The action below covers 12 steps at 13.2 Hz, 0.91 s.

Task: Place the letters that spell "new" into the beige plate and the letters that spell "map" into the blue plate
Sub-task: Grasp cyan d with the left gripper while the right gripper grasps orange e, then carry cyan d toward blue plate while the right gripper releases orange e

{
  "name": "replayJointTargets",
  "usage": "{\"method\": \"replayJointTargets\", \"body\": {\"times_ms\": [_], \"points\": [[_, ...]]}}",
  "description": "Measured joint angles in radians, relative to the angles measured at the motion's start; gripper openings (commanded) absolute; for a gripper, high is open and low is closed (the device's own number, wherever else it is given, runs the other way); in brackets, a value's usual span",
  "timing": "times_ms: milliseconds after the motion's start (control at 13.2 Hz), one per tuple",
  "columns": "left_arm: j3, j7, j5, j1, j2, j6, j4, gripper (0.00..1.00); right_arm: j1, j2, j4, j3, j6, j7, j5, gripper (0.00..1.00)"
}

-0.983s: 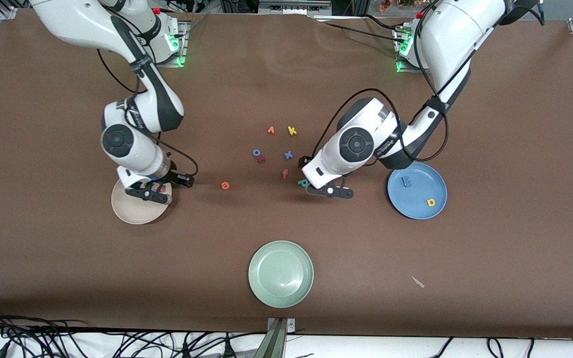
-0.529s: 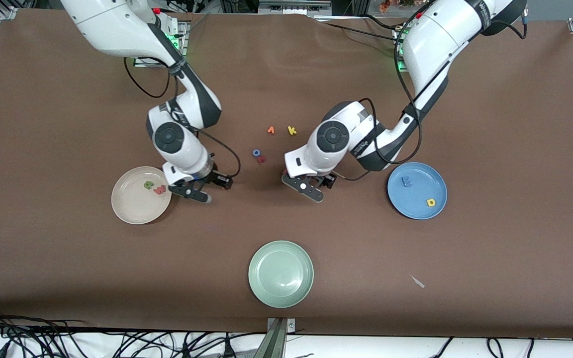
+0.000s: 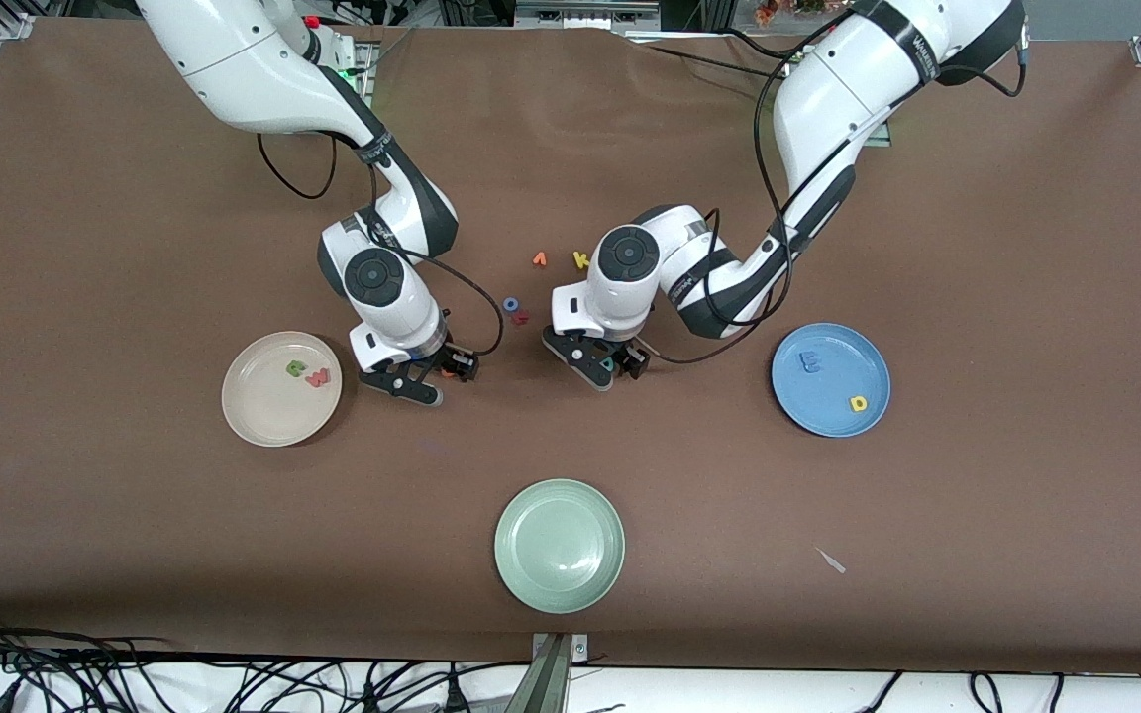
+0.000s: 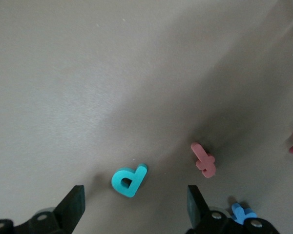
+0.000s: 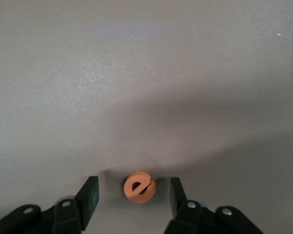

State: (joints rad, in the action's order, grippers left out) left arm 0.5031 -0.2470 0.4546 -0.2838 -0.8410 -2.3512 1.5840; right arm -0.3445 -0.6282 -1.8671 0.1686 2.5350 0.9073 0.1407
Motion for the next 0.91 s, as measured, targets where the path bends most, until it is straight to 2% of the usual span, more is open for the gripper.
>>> {"method": "replayJointTargets", "body": {"times_ms": [76,378,529,680,831,907], "points": [[-0.004,0.002,0.000,0.000,-0.001,-0.008,0.009,0.63,0.000,0.000,0.000,0.000,0.000,0.000,0.000,0.61],[-0.018,0.060,0.000,0.002,-0.001,-0.022,0.017,0.63,0.000,-0.008,-0.012,0.000,0.026,0.002,0.000,0.49],[-0.027,0.078,0.001,0.004,-0.001,-0.032,0.018,0.62,0.000,-0.008,-0.026,-0.001,0.049,0.002,0.001,0.33],[-0.031,0.081,0.027,0.004,-0.005,-0.051,0.022,0.51,0.000,-0.005,-0.029,-0.002,0.052,0.002,0.001,0.12],[-0.031,0.081,0.044,0.004,-0.013,-0.073,0.024,0.45,-0.001,0.007,-0.029,-0.003,0.052,0.000,0.002,0.10],[-0.031,0.082,0.044,0.004,-0.013,-0.077,0.024,0.35,0.000,0.010,-0.029,-0.009,0.050,-0.005,0.003,0.10]]}}
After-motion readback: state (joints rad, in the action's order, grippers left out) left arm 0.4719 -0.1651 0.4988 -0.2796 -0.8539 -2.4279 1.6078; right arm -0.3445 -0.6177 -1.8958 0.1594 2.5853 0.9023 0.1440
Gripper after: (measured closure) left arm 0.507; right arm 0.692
